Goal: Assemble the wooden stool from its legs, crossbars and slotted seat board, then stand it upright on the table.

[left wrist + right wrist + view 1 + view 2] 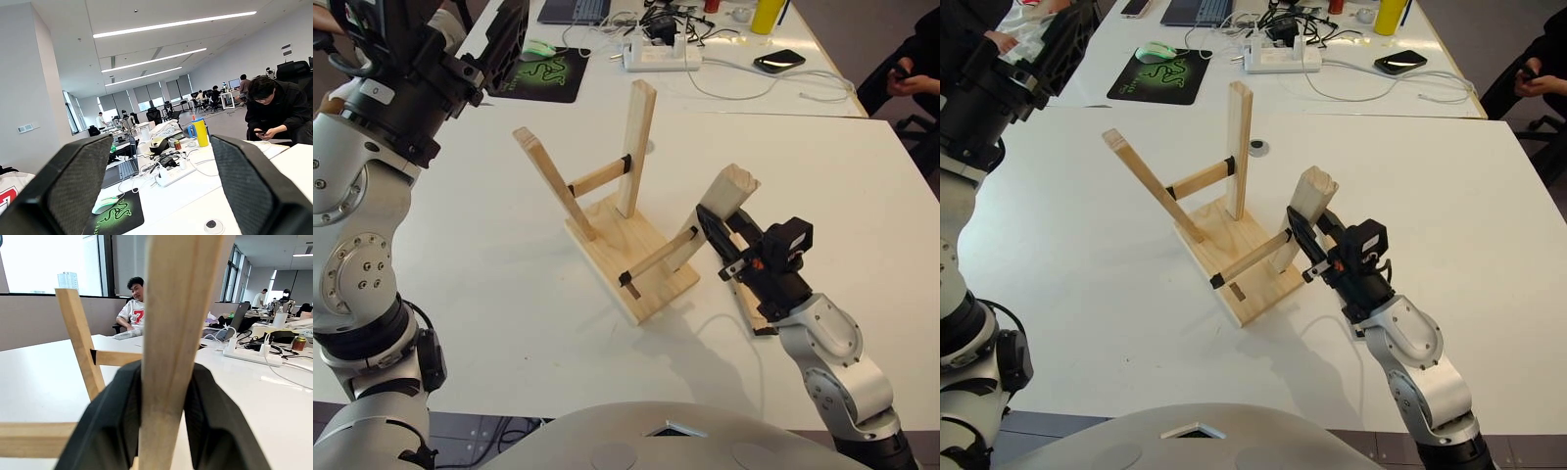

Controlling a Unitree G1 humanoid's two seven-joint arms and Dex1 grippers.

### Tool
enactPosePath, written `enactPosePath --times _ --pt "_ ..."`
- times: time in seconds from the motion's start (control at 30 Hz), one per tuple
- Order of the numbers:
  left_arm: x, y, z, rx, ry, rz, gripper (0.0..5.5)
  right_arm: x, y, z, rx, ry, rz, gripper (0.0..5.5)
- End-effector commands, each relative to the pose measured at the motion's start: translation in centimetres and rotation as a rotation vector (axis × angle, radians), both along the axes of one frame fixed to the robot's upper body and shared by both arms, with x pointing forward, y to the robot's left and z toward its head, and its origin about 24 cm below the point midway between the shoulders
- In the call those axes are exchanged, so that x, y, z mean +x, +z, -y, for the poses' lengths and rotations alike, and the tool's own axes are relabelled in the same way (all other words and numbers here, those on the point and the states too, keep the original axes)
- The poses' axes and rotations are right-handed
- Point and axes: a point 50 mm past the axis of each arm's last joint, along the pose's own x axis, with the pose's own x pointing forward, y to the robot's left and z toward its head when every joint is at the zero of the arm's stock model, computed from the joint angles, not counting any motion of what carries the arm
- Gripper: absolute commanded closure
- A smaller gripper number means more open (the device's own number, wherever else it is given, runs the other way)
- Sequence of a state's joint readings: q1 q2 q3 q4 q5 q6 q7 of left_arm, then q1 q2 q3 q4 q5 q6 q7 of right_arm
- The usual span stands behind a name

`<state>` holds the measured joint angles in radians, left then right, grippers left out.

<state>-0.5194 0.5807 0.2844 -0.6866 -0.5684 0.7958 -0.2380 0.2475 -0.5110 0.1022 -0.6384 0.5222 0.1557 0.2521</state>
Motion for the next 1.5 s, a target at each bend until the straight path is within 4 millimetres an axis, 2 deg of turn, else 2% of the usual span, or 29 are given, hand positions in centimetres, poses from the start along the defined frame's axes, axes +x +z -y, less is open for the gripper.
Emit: enactPosePath --times 0.03,0.13,0.27,0.3,0.43,0.5,0.73,1.17,1.43,1.5 --pt "-0.3 0.6 0.1 0.015 0.009 0.031 1.83 0.8 -2.7 1.5 -0.098 -0.087 -0.212 4.45" --pt "-0.4 0.5 0.1 0.013 0.013 0.032 1.83 1.1 -2.0 1.3 -0.076 -0.083 -0.188 4.45" --pt "-0.5 0.5 0.2 0.013 0.015 0.033 1.83 1.2 -1.9 1.2 -0.075 -0.077 -0.196 4.45" --pt "-0.5 0.6 0.2 0.013 0.014 0.033 1.83 1.1 -2.0 1.2 -0.071 -0.078 -0.199 4.08" --pt "-0.4 0.6 0.2 0.014 0.01 0.031 1.83 1.0 -2.1 1.2 -0.064 -0.087 -0.205 3.57" --pt "-0.4 0.5 0.3 0.015 0.009 0.029 1.83 1.1 -1.9 1.2 -0.055 -0.091 -0.199 3.57" --pt "-0.6 0.3 0.2 0.018 0.016 0.025 1.83 2.1 0.5 1.0 0.045 -0.098 -0.131 3.57" --pt "-0.9 0.0 0.2 0.017 0.031 0.026 1.83 4.0 6.9 1.1 0.132 -0.064 0.075 3.57" --pt "-0.9 0.1 0.2 0.014 0.035 0.034 1.83 5.2 12.3 1.0 0.165 -0.057 0.226 3.57" --pt "-1.0 0.1 0.2 0.012 0.045 0.038 1.83 6.1 14.0 1.0 0.177 -0.046 0.232 3.87"
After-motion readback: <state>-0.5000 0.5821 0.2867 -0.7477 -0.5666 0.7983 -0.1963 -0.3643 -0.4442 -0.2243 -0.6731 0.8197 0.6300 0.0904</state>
